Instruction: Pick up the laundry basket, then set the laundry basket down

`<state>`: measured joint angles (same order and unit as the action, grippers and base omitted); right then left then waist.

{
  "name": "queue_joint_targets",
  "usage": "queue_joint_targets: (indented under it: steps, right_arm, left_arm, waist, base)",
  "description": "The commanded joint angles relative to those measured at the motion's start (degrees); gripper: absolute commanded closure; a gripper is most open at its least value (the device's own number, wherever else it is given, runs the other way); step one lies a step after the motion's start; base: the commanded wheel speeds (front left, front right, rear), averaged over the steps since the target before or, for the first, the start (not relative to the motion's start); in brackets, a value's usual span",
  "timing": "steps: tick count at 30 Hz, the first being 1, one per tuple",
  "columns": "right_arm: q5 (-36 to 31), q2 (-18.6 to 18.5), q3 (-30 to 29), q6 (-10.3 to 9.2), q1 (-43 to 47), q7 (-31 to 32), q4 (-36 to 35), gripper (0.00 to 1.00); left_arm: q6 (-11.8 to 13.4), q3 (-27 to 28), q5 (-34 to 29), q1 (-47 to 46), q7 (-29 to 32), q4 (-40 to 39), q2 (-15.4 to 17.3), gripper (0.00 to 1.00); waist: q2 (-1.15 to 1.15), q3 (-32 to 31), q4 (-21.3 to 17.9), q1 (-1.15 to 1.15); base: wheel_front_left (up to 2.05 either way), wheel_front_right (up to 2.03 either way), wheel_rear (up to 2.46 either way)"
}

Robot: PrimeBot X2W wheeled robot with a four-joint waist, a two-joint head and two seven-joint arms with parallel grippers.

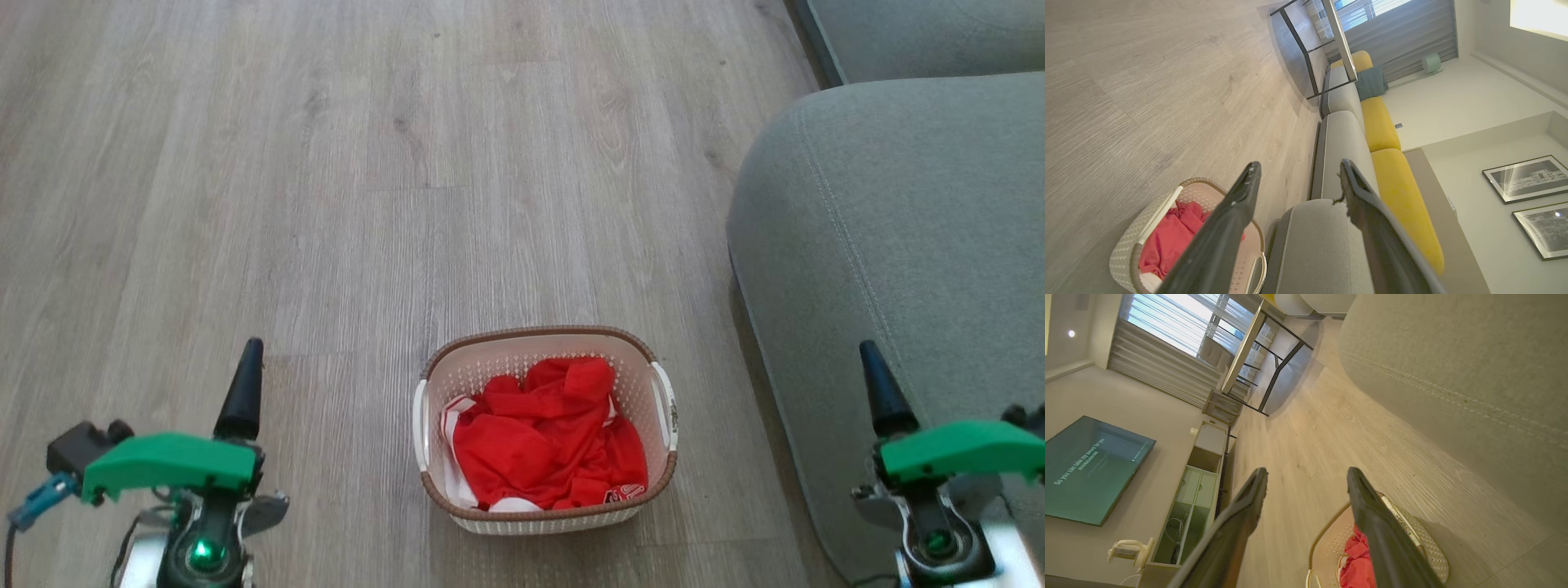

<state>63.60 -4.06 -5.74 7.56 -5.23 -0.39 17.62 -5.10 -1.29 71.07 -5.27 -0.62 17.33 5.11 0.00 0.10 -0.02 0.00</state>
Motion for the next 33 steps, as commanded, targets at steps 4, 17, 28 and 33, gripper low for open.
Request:
queue_joint_targets:
  steps: [4,17,28,33]
  right_arm:
    - [-5.02,-1.70,0.84,-0.03,-4.17,-1.44,-2.30,0.00]
    - [-15.95,-2.85,3.19,-0.04,-5.61,-3.79,-0.99,0.00]
    - [-22.92,-4.00,5.70,-0.04,-6.53,-5.47,-0.52,0.00]
    - [-26.70,-4.81,7.14,-0.05,-7.10,-6.31,0.15,0.00]
  left_arm:
    - [0.32,-0.07,-4.18,-4.20,-1.05,-2.31,1.73,0.00]
    - [0.16,-3.10,-13.05,-5.71,-3.33,-0.16,2.82,0.00]
    - [1.04,-4.68,-18.47,-7.09,-4.63,1.38,3.68,0.00]
    - [1.51,-5.87,-21.61,-7.73,-5.19,1.62,4.23,0.00]
  waist:
    - [0.00,-0.11,0.01,0.00]
    - [0.00,-0.49,-0.03,0.00]
    - [0.00,-0.68,-0.12,0.00]
    - [0.00,-0.75,-0.08,0.00]
  base:
    - [0.00,0.00,0.00]
    - [0.00,0.00,0.00]
    - [0.00,0.00,0.00]
    - [0.00,0.00,0.00]
